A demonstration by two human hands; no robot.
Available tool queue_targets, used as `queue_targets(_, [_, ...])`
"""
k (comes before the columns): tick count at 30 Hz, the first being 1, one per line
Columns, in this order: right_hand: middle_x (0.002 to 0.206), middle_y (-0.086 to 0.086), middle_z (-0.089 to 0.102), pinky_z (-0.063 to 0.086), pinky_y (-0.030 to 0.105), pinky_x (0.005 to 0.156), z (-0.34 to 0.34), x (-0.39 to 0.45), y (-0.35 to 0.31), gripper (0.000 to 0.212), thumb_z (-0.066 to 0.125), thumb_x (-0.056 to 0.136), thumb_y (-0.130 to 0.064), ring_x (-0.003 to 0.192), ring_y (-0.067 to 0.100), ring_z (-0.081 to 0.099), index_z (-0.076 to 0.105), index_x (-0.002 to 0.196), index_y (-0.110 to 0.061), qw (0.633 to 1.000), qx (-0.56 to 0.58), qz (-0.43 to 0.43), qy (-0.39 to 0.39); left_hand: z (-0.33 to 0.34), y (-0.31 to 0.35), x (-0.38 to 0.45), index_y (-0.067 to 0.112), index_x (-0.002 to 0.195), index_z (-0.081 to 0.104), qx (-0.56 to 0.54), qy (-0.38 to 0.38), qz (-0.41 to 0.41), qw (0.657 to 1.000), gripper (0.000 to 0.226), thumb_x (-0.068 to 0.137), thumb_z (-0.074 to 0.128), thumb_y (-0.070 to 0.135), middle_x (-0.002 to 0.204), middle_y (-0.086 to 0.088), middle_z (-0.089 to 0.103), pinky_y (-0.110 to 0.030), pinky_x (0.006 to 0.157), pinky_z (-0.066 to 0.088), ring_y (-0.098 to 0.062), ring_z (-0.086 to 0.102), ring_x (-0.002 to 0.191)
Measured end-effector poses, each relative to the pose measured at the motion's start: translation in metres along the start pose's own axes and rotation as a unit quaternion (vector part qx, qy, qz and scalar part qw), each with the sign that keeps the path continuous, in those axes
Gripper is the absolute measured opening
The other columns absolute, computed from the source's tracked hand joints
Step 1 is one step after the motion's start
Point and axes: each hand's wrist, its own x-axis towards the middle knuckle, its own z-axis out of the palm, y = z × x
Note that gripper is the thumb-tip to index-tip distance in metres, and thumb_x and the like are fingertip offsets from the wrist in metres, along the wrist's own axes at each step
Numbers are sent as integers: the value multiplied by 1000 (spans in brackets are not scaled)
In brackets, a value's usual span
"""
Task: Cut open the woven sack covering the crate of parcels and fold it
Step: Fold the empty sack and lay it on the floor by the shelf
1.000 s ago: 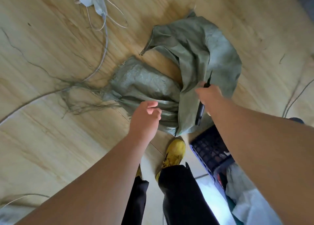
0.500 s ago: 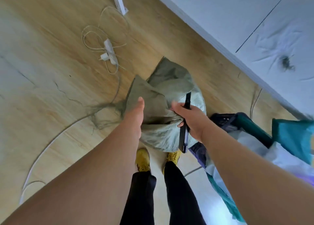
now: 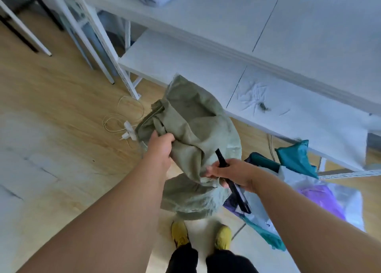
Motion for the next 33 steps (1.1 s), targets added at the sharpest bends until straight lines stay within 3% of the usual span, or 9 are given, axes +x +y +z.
queue_targets(3, [88, 1, 73, 44, 21, 57, -7, -30, -10, 26, 63, 89, -41, 50, 8, 50, 75, 88, -18, 986, 41, -66, 149, 9, 18, -38, 28, 122, 59, 27, -68, 51, 996, 52, 80, 50, 1, 103, -6, 68, -35, 67, 56, -27, 66, 91])
queue_targets(6, [78, -7, 66, 43, 13, 50, -16, -61, -27, 26, 68, 84, -42, 46, 1, 54, 71, 101, -23, 931, 84, -147, 323, 19, 22, -81, 40, 115, 62, 99, -118, 113, 982, 55, 74, 53, 4, 104, -2, 70, -41, 78, 56, -26, 66, 94])
queue_targets(10, [74, -4, 62, 43, 18, 48, -16, -105, -46, 49, 76, 77, -43, 45, 8, 49, 59, 118, -23, 918, 212, -223, 252, 33, 7, -144, 58, 92, 65, 178, -206, 178, 946, 49, 73, 61, 14, 96, 13, 74, -36, 78, 56, -16, 71, 91])
queue_targets(14, [53, -1, 52, 39, 21, 43, -20, -152, -33, 29, 76, 78, -14, 40, 11, 42, 68, 106, -10, 920, 229, -234, 216, 51, -21, -204, 34, 115, 68, 217, -314, 128, 915, 50, 73, 69, 61, 117, 4, 70, -42, 101, 45, -18, 64, 110])
queue_targets(16, [47, 0, 49, 37, 21, 43, -23, -178, -17, 18, 69, 82, -5, 40, 12, 40, 69, 101, -6, 909, 247, -256, 215, 57, -28, -232, 33, 106, 72, 258, -200, 183, 927, 60, 72, 55, 78, 110, 8, 70, -39, 96, 47, -15, 63, 106])
queue_targets(20, [58, 2, 52, 39, 23, 46, -24, -224, 8, 16, 67, 84, -1, 44, 13, 42, 64, 100, -4, 901, 286, -273, 178, 61, -34, -280, 27, 105, 59, 161, 147, 430, 876, 31, 85, 61, 51, 110, 7, 62, -27, 79, 47, -15, 60, 105])
queue_targets(24, [66, 3, 57, 41, 23, 50, -5, -260, 24, 23, 71, 83, -4, 47, 12, 44, 64, 106, -2, 912, 247, -308, 111, 56, -33, -306, 29, 133, 45, 323, 68, 381, 864, 72, 73, 67, 64, 134, 7, 49, -35, 97, 42, -15, 48, 122])
queue_targets(29, [69, 2, 63, 43, 18, 50, 11, -302, 41, 11, 69, 86, -12, 46, 9, 47, 70, 97, -15, 934, 168, -302, 86, 50, -23, -333, 19, 93, 67, 408, 26, 315, 856, 14, 83, 67, 29, 91, -2, 68, -30, 73, 50, -25, 64, 88])
queue_targets(33, [104, 15, 70, 48, 25, 61, 8, -326, 41, 16, 68, 88, -22, 56, 9, 54, 72, 103, -17, 905, 115, -322, 252, 37, -16, -349, 20, 88, 63, 440, 5, 367, 820, 11, 89, 57, 11, 87, -8, 64, -28, 67, 43, -24, 57, 78])
